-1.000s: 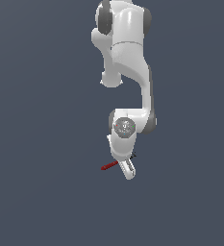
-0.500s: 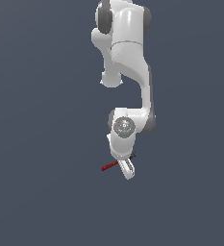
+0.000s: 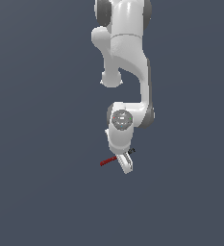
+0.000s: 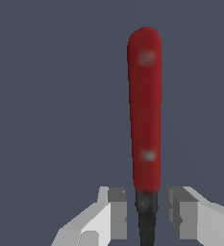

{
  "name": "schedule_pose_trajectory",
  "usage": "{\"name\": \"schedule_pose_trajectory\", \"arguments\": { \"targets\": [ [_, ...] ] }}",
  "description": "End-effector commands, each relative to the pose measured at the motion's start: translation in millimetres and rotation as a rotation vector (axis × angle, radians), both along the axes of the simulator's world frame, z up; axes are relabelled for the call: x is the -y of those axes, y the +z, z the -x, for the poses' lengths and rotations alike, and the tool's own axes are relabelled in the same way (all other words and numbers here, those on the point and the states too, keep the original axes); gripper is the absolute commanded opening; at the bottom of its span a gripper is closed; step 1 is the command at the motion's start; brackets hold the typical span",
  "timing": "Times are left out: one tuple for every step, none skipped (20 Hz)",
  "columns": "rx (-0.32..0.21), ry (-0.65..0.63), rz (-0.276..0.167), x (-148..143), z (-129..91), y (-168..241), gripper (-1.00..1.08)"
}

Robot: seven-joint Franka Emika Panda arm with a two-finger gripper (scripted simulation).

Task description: Pick up the object and move it to a goal position.

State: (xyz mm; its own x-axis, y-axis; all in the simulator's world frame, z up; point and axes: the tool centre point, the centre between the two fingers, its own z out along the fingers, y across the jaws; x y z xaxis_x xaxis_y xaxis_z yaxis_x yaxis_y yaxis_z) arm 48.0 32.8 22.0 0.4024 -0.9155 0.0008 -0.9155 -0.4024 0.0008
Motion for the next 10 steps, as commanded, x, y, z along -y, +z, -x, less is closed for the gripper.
{"name": "schedule_pose_trajectory", "arguments": {
  "targets": [
    [0.001, 0.0, 0.0, 2.9, 8.7, 5.8, -1.0],
    [0.001, 0.0, 0.0, 4.3, 13.0, 8.3, -1.0],
    [0.001, 0.001, -0.001, 5.6, 17.6, 11.0, -1.0],
    [0.001, 0.001, -0.001, 7.3, 22.5, 14.0, -1.0],
    [0.001, 0.001, -0.001, 9.0, 27.7, 17.1, -1.0],
    [0.001, 0.001, -0.001, 10.7, 33.1, 20.3, -1.0],
    [0.001, 0.001, -0.001, 12.5, 38.6, 23.6, -1.0],
    [0.001, 0.001, -0.001, 14.4, 44.2, 27.0, -1.0],
    [0.0, 0.002, -0.002, 16.1, 49.8, 30.4, -1.0],
    [0.0, 0.002, -0.002, 18.1, 55.6, 33.9, -1.0]
  ]
}}
